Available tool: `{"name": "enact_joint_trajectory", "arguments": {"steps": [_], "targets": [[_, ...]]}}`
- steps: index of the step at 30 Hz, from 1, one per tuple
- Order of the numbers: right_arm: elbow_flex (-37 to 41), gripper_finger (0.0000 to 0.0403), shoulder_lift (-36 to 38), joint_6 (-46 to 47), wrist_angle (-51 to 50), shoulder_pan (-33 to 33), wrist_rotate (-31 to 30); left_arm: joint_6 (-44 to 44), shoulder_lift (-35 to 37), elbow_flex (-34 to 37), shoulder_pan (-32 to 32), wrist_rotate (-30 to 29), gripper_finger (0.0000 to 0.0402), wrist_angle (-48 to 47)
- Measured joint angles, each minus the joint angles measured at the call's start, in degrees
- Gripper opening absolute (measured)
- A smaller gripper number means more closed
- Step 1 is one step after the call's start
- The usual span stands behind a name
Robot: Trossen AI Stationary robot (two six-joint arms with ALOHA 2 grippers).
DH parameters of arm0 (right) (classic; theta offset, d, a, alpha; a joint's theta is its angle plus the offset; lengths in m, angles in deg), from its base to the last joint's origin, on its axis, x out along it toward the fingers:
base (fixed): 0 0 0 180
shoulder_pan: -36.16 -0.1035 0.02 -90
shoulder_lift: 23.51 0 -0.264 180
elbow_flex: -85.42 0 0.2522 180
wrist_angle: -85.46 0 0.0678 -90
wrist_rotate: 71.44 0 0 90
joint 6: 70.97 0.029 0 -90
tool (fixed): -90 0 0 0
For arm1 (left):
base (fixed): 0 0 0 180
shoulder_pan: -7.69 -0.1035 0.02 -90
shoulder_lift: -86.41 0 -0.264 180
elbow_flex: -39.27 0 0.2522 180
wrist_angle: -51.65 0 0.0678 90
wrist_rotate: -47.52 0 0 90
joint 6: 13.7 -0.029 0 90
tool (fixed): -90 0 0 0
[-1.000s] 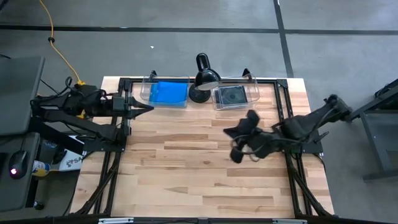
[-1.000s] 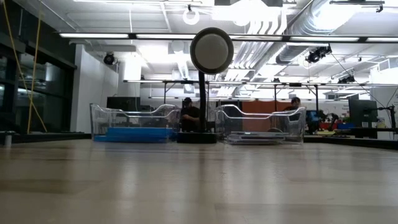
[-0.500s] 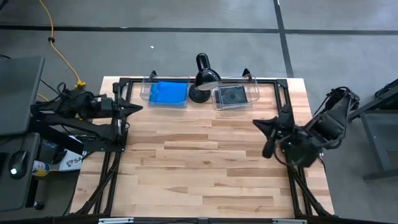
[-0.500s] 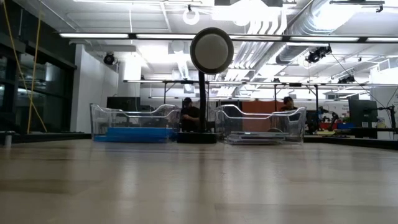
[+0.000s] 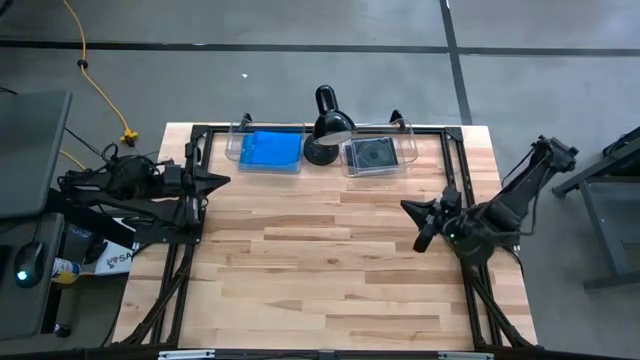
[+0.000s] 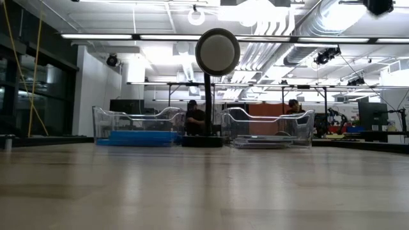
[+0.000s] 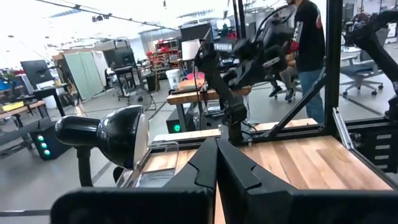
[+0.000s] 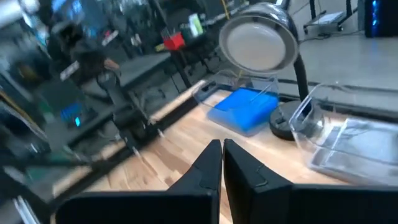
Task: Pick & place jewel cases by type
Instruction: Return to Home Position
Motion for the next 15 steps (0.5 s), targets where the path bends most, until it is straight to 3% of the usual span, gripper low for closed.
{"name": "enact_joint_trajectory", "arguments": {"steps": [3, 7, 11, 15], "targets": [[10.5, 0.0, 5.2, -4.2, 15.8, 1.8, 0.9, -1.4, 0.1, 0.0, 0.0, 0.0, 0.0, -0.3], [22.0, 0.0, 10.6, -16.0, 39.8, 5.3, 6.5, -2.3, 0.1, 0.0, 0.0, 0.1, 0.0, -2.0], [29.7, 0.0, 13.1, -32.2, 63.2, 10.2, 16.2, -2.5, 0.8, 2.1, 0.0, 0.1, 0.0, -1.4], [34.7, 0.0, 14.4, -40.5, 75.2, 16.1, 27.7, -2.6, 2.1, 5.3, 0.0, 0.1, 0.0, 1.5]]}}
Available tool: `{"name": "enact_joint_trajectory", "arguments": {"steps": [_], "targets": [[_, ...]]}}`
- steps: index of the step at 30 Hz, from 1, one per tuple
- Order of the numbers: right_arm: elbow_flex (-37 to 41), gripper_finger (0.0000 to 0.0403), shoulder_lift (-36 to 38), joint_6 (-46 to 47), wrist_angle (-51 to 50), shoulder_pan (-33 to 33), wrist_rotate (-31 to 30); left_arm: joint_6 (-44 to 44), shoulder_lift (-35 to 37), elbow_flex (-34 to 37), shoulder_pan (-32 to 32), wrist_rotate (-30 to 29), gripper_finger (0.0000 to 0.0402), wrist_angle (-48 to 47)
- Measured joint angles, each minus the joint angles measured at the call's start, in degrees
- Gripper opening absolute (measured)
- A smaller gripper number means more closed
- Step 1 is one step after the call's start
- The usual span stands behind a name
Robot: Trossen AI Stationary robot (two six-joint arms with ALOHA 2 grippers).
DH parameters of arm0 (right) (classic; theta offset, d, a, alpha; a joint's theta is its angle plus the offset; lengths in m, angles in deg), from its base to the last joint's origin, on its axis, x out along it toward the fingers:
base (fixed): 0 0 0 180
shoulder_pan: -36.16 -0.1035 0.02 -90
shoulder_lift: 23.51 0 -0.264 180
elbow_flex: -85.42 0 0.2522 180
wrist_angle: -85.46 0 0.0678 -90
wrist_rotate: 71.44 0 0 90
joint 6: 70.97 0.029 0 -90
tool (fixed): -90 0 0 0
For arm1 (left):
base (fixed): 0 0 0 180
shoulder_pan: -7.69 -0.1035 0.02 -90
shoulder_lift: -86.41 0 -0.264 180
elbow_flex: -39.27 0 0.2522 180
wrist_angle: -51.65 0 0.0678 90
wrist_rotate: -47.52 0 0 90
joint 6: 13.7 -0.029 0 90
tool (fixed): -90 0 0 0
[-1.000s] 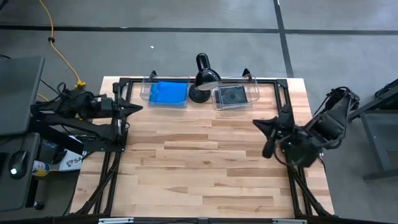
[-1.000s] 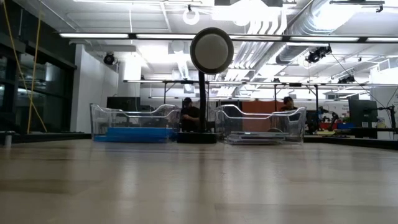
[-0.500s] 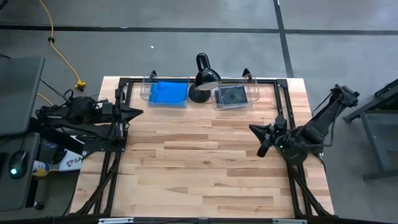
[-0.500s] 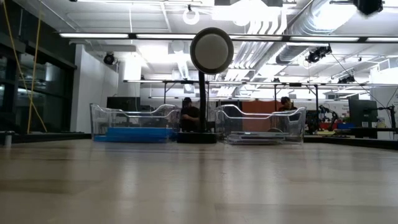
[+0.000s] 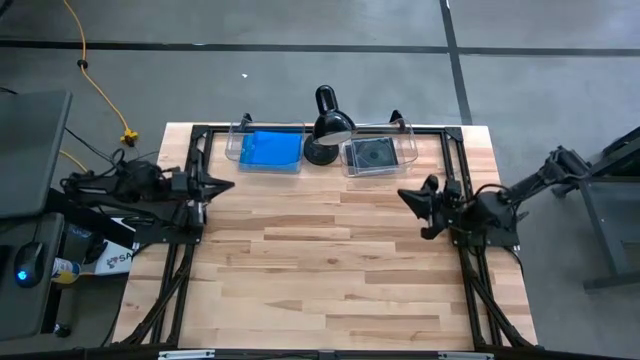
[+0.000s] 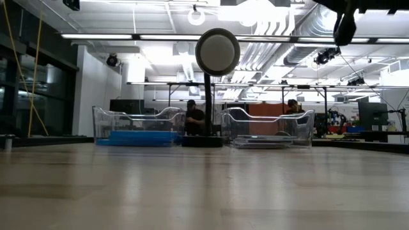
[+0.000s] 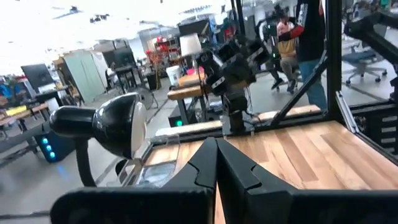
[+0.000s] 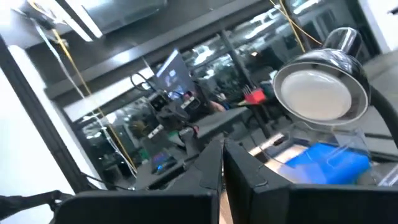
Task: Pick & place jewel cases by type
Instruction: Return to Home Position
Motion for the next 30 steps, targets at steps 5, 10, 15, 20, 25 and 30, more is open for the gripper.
{"name": "enact_joint_trajectory", "arguments": {"steps": [5, 10, 15, 20, 25, 30], "targets": [[3.5, 0.0, 1.8, 1.9, 1.0, 6.5, 7.7, -0.9, 2.9, 4.7, 0.0, -0.4, 0.0, 4.7], [6.0, 0.0, 3.8, 2.9, 0.9, 9.8, 11.7, -0.9, 6.8, 7.7, 0.0, -1.8, 0.0, 4.7], [8.7, 0.0, 9.3, 2.1, 1.1, 10.3, 12.2, 0.4, 12.0, 10.4, 0.0, -4.3, 0.0, 4.6], [10.3, 0.0, 16.5, 0.2, -1.2, 10.1, 12.2, 0.5, 13.8, 11.3, 0.0, -4.6, 0.0, 4.7], [10.3, 0.0, 22.3, -3.7, -5.6, 10.1, 11.5, -1.1, 13.8, 11.3, 0.0, -6.7, 0.0, 3.7], [10.3, 0.0, 29.0, -6.0, -10.9, 10.1, 11.1, -3.0, 13.8, 11.3, 0.0, -8.6, 0.0, 3.7]]}}
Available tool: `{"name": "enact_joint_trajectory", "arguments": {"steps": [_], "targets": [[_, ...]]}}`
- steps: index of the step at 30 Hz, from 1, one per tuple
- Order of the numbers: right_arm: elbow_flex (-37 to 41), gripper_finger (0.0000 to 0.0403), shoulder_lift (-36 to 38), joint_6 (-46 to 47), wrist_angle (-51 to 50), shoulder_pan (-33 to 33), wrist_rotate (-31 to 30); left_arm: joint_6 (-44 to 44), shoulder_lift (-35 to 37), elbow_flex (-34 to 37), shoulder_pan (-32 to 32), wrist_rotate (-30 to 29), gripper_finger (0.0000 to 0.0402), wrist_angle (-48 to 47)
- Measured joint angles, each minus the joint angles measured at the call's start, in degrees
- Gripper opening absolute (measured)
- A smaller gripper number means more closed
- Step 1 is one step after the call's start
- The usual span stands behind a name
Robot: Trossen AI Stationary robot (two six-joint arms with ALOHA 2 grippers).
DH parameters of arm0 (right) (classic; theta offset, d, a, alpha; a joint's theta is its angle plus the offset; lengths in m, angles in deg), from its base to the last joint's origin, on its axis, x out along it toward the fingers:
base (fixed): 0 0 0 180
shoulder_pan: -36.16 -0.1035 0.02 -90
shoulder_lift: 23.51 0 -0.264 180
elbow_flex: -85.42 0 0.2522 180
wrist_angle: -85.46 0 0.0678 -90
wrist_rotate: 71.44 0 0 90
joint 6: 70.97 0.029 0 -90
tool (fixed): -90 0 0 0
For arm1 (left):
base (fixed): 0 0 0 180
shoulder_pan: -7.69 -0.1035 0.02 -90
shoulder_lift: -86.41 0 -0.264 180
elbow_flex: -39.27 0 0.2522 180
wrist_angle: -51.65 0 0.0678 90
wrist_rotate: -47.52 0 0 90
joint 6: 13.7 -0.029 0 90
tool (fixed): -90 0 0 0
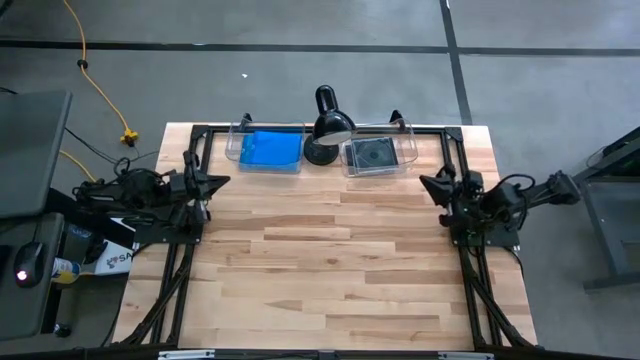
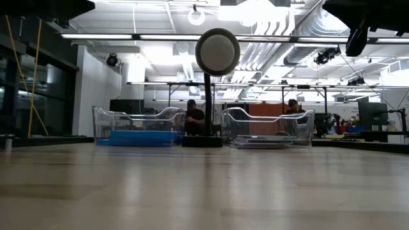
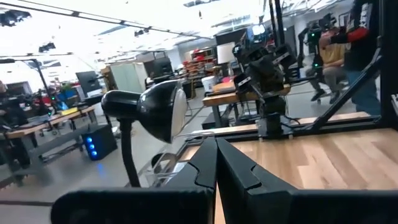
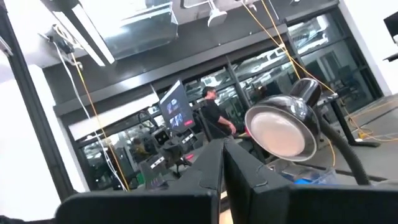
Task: Pick & place jewel cases by type
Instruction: Return to Home Position
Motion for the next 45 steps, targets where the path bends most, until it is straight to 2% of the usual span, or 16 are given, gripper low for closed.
{"name": "enact_joint_trajectory", "arguments": {"steps": [4, 8, 12, 17, 24, 32, 45], "targets": [[0.0, 0.0, 6.0, 0.3, -7.2, 0.0, -0.2, -0.6, 0.0, 0.0, 0.0, 1.7, 0.0, 0.1], [-0.1, 0.0, 11.4, -0.3, -11.9, 0.0, -1.4, -2.4, 0.0, 0.0, 0.0, 0.8, 0.0, 0.6], [-0.5, 0.0, 11.2, -1.0, -14.1, 0.0, -1.2, -3.7, 0.1, 0.0, 0.0, 1.9, 0.0, 2.0], [-0.5, 0.0, 11.0, 3.7, -21.1, 0.1, 0.6, -3.6, 0.0, 0.5, 0.0, 5.7, 0.0, 1.6], [-0.5, 0.0, 10.9, 6.1, -24.5, 2.7, 2.1, -3.8, 0.0, 6.4, 0.0, 4.1, 0.0, 10.0], [-0.2, 0.0, 10.9, 8.2, -26.4, 9.5, 10.8, -2.5, 0.0, 12.8, 0.0, 3.5, 0.0, 20.2], [-0.2, 0.0, 10.9, 10.4, -28.7, 18.4, 19.8, -2.3, 0.0, 12.9, 0.0, 0.9, 0.0, 17.1]]}}
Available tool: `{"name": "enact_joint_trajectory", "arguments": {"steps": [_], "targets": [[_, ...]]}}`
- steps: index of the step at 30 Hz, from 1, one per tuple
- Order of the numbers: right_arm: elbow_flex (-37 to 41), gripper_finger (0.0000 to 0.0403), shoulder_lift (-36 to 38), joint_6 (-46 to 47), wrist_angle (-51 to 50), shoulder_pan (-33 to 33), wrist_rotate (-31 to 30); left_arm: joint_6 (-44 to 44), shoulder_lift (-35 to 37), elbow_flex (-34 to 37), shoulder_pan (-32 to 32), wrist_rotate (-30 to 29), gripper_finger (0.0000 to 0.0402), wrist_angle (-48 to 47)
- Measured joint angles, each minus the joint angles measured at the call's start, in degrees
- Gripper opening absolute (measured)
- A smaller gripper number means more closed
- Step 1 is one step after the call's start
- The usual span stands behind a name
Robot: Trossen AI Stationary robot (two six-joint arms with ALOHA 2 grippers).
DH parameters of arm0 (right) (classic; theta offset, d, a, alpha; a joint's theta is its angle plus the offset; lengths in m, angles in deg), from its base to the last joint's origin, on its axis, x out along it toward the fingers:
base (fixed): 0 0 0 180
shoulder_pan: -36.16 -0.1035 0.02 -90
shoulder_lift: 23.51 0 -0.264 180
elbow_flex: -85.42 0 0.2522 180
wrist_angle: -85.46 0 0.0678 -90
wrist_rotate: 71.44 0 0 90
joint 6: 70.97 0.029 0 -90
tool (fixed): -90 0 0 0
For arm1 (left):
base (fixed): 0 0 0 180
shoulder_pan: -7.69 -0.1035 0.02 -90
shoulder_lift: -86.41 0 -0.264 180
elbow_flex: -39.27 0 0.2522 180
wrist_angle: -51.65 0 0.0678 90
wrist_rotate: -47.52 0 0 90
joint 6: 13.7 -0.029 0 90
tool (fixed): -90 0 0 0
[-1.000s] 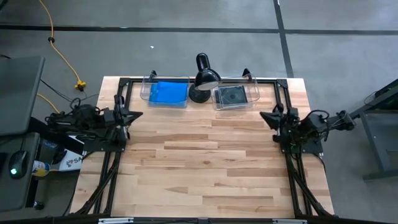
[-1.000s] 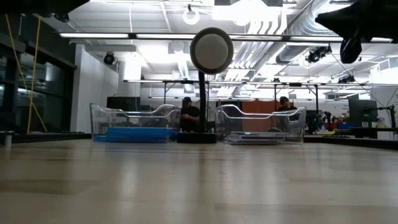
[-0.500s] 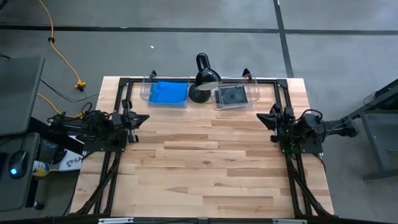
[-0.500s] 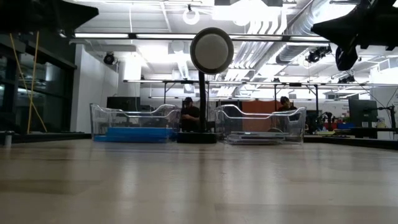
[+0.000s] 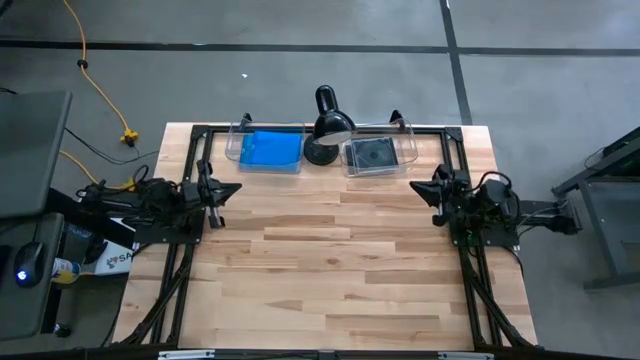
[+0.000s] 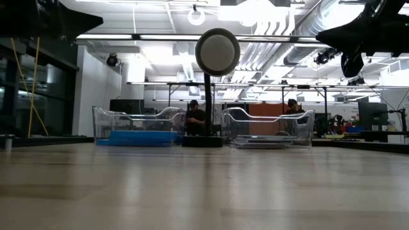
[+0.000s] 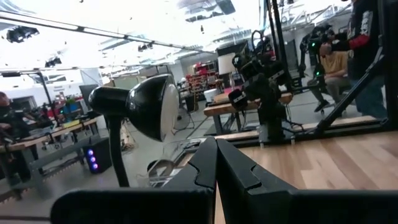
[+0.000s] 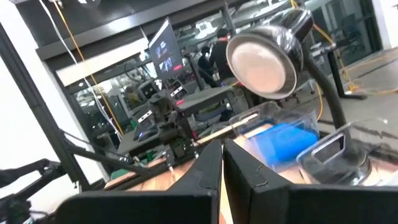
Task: Pick & place jewel cases by type
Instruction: Return to Home Position
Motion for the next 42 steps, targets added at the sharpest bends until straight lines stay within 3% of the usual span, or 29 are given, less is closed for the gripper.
{"name": "enact_joint_trajectory", "arguments": {"steps": [13, 17, 27, 33, 36, 42], "targets": [[0.0, 0.0, 0.0, 2.3, -5.2, 3.4, 5.7, 2.4, 0.0, 5.1, 0.0, -1.4, 0.0, 3.3], [0.0, 0.0, 0.0, 2.3, -5.7, 3.4, 4.6, 2.4, 0.0, 6.9, 0.0, -1.5, 0.0, 6.8], [0.0, 0.0, 0.0, 2.6, -5.7, 3.4, 4.2, 1.3, 0.0, 7.1, 0.0, -2.9, 0.0, 5.4], [0.1, 0.0, 0.0, 1.3, -2.6, 3.4, 4.2, 1.3, 0.0, 7.2, 0.0, -3.0, 0.0, 5.2], [3.4, 0.0, 0.0, 2.4, 3.7, 3.4, 5.9, 1.3, 0.0, 7.2, 0.0, -3.0, 0.0, 5.0], [4.1, 0.0, 0.0, 0.9, 4.7, 3.4, 6.0, 0.2, 0.0, 7.3, 0.0, -3.9, 0.0, 4.6]]}}
